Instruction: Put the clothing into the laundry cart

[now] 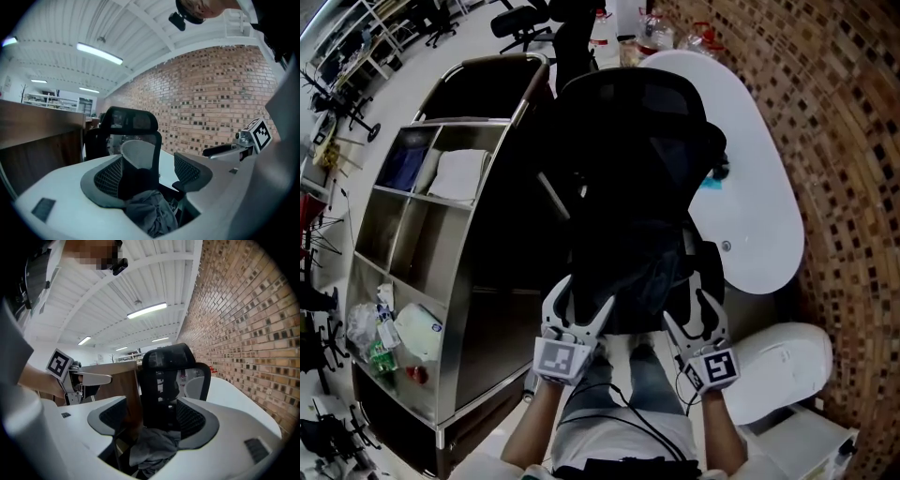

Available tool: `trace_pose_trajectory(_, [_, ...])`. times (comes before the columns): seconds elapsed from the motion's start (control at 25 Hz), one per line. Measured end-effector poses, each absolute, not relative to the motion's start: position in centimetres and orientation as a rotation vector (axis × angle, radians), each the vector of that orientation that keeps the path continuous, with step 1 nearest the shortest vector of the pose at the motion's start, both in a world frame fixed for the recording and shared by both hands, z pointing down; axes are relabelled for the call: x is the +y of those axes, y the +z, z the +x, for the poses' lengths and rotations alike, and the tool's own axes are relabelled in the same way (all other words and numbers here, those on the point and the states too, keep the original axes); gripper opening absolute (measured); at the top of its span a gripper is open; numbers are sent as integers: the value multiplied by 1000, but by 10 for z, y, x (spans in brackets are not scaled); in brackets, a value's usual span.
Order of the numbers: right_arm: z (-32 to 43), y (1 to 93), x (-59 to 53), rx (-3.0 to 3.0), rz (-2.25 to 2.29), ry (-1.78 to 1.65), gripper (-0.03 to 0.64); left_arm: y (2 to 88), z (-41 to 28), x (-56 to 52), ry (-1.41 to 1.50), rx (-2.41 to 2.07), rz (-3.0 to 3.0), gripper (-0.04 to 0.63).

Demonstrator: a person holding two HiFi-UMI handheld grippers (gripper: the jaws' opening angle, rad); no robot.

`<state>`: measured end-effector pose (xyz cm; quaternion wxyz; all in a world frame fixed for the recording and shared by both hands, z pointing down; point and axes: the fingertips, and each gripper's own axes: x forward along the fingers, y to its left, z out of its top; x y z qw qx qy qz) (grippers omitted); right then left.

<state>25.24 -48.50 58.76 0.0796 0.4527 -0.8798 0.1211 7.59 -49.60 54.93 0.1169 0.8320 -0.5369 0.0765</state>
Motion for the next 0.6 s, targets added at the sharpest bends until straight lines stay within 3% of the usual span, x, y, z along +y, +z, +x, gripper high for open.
trace_pose_trajectory(0.2, [239, 663, -492, -2552, 1220, 430, 342, 605, 68, -502, 353, -1528, 2431, 341])
trace_pose_trajectory(0.6, [216, 865, -532, -2282, 842, 620, 345, 711, 73, -539, 344, -1409, 2273, 341])
